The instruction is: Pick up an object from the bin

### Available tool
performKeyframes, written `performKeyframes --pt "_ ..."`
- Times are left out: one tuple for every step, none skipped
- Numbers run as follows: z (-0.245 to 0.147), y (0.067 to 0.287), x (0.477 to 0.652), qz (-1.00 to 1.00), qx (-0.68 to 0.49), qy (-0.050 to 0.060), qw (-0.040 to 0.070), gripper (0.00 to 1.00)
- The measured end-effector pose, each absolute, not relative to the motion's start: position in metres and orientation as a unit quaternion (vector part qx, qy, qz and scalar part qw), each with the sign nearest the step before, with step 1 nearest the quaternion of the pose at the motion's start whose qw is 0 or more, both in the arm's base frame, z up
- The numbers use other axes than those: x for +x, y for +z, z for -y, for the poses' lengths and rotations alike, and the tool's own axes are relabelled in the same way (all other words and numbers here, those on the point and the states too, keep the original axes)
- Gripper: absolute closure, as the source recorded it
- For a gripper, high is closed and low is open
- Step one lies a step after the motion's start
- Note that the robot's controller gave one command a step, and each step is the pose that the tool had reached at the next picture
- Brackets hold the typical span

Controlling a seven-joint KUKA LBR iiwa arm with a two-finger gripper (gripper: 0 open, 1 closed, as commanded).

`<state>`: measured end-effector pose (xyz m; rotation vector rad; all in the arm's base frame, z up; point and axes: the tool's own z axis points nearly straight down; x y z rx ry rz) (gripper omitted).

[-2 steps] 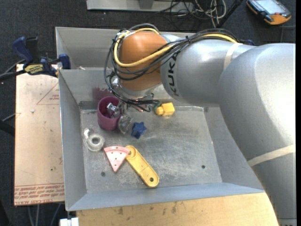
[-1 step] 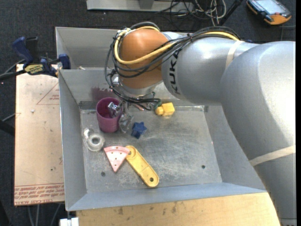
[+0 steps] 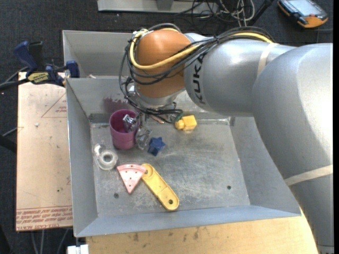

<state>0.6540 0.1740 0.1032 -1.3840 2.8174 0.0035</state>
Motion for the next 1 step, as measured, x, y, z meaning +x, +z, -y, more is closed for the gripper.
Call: performKeyframes --pt "-0.1742 0.1249 0.6530 -0.898 -0.441 0.002 -0.002 1.00"
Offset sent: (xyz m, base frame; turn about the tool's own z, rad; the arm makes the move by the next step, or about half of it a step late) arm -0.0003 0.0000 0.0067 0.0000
